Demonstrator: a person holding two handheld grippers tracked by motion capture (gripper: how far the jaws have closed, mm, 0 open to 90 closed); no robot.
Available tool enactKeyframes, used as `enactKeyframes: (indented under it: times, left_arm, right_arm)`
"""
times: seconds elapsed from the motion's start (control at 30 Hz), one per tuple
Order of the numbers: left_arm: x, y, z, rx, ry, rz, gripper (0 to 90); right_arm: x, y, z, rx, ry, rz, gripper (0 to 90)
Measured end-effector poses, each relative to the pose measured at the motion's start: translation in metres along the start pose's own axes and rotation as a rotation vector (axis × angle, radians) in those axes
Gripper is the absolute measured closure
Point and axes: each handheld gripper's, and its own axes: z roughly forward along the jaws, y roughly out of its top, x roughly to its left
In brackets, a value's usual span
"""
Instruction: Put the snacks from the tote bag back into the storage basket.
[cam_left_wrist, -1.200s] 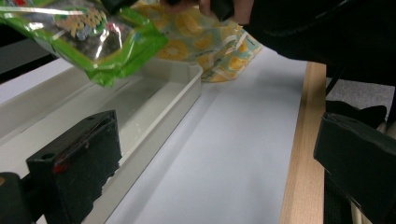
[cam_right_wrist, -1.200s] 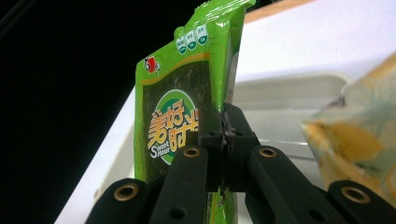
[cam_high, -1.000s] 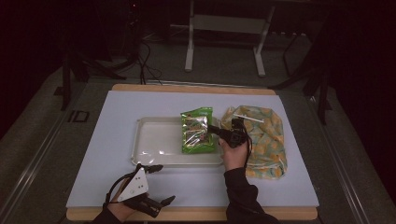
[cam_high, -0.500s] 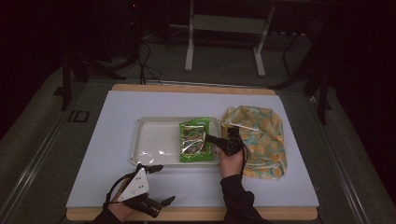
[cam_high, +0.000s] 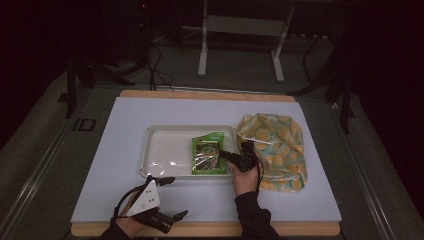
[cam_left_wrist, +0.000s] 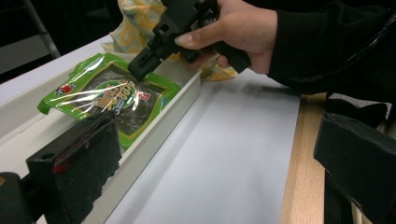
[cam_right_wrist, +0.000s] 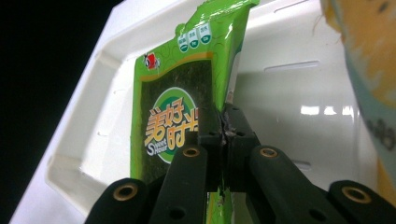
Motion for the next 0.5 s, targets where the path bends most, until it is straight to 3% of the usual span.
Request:
enactKeyframes:
  times: [0.3, 0.5]
  left_arm:
    - [0.0002, -0.0001, 0.0004, 0.001, -0.001, 0.002, 1.3]
    - [0.0002, -0.0001, 0.0005, 0.003, -0.001, 0.003, 1.3]
  right_arm:
    - [0.0022, 0.0037, 0.0025, 0.055, -0.048, -0.010, 84.8]
    - [0.0049, 0.0057, 0.0047, 0.082, -0.067, -0.029, 77.6]
